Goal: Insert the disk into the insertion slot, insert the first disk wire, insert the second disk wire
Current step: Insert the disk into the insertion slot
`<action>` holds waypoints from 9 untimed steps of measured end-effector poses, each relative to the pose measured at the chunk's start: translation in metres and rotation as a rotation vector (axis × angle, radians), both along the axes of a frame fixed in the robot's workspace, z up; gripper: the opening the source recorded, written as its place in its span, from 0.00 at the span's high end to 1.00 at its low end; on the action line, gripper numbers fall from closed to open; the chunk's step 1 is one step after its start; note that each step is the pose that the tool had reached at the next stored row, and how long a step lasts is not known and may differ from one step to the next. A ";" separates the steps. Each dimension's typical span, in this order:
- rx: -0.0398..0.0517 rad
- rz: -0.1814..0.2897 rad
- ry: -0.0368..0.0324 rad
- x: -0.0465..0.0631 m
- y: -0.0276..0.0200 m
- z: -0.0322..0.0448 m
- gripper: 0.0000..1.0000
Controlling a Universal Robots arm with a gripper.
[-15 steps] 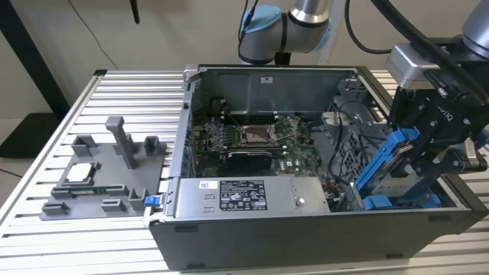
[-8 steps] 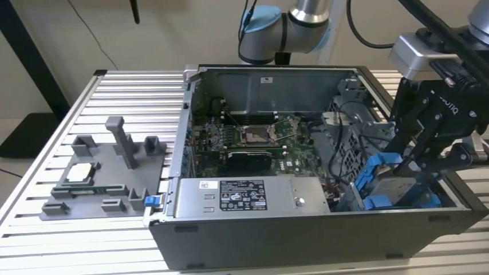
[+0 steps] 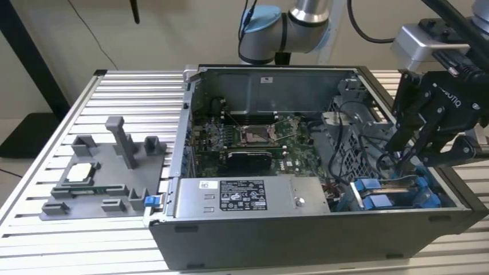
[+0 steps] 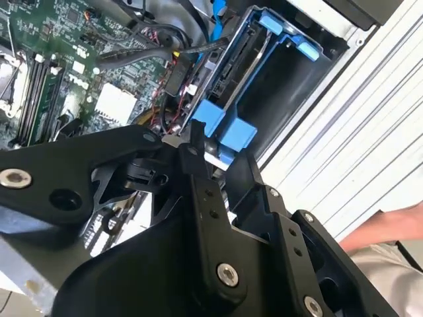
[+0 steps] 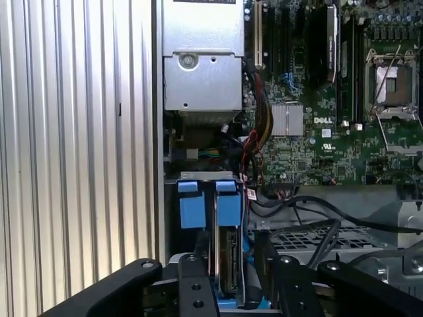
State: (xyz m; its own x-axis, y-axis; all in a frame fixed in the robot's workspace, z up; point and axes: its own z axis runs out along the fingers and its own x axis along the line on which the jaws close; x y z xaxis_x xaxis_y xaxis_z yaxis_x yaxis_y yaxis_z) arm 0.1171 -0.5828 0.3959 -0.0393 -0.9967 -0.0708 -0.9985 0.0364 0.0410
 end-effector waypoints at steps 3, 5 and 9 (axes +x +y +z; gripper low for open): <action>0.0006 0.000 -0.0058 0.000 0.0038 0.0000 0.00; 0.0009 0.000 -0.0126 0.000 0.0063 0.0000 0.00; 0.0012 0.000 -0.0366 0.000 0.0092 0.0000 0.00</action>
State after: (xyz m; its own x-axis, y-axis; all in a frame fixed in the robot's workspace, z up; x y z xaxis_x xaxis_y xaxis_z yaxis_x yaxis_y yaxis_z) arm 0.1171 -0.5736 0.3960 -0.0366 -0.9966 -0.0734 -0.9993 0.0364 0.0045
